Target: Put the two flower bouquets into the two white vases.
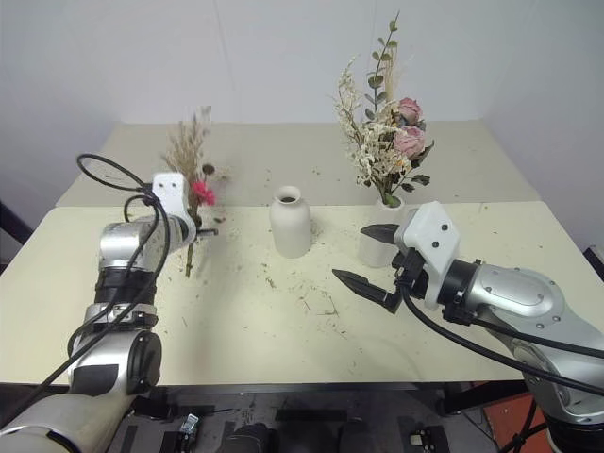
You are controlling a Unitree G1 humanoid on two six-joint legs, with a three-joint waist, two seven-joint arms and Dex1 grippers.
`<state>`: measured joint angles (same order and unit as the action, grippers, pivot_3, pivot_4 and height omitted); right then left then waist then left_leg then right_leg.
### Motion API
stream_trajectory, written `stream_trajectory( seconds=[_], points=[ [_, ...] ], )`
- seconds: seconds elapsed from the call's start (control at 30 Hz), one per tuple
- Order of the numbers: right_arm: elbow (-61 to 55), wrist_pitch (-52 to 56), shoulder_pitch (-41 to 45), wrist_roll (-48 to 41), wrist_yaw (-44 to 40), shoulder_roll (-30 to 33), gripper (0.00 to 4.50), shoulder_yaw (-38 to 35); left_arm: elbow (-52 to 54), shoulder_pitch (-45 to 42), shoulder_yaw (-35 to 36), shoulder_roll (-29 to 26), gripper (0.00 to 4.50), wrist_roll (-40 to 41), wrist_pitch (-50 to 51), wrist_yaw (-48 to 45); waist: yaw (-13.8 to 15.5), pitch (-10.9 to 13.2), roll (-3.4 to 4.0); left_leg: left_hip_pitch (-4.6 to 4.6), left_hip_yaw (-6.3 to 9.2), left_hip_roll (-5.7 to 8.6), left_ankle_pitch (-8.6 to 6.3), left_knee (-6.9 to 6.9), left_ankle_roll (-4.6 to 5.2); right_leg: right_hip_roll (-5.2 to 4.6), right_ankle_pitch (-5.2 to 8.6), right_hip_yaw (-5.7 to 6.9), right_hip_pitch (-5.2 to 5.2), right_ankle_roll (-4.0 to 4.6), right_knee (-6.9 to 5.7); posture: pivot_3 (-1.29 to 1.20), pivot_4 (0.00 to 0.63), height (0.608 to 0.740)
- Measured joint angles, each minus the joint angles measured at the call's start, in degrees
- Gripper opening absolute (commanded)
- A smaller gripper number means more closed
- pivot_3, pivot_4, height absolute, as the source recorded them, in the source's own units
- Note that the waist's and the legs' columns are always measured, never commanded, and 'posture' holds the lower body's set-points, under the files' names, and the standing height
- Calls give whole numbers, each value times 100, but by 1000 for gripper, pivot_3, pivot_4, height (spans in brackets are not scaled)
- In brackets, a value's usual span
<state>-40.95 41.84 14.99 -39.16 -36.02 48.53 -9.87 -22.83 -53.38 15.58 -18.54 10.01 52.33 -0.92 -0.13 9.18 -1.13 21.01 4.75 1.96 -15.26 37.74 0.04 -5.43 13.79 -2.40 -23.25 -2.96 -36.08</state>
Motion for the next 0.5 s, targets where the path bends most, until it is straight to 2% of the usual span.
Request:
stream_trajectory(
  seconds=[0.1, 0.2, 0.3, 0.5],
  points=[
    [0, -1, -26, 18, 12, -5, 4500, 0, 319, -39, 367, 9, 187, 447, -835, -522, 4, 0, 0, 1, 0, 0, 4, 0, -7, -1, -1, 1, 0, 1, 1, 0, 150, 740],
    [-1, -10, -28, 65, 76, -95, 4500, 6, 261, -230, 618, 8, 187, 1001, -1921, -1508, 18, 0, 0, 2, -2, 1, 11, 0, -20, -3, -4, 4, 0, 3, 3, 0, 150, 740],
    [-19, -12, -23, 106, 193, -209, 4500, 16, -524, -754, 936, 16, 187, 1577, -2909, -2647, 22, -1, 1, -1, -3, 2, 12, 2, -18, -1, -5, 7, 7, 2, 4, 0, 150, 740],
    [-210, -5, -87, 210, 656, -493, 4500, 17, -2225, -1638, 1372, 132, 187, 2432, -3975, -4577, -10, -2, 1, 7, -3, 1, 9, 5, -11, 2, -6, 15, 8, 1, -2, 0, 150, 740]
  ],
)
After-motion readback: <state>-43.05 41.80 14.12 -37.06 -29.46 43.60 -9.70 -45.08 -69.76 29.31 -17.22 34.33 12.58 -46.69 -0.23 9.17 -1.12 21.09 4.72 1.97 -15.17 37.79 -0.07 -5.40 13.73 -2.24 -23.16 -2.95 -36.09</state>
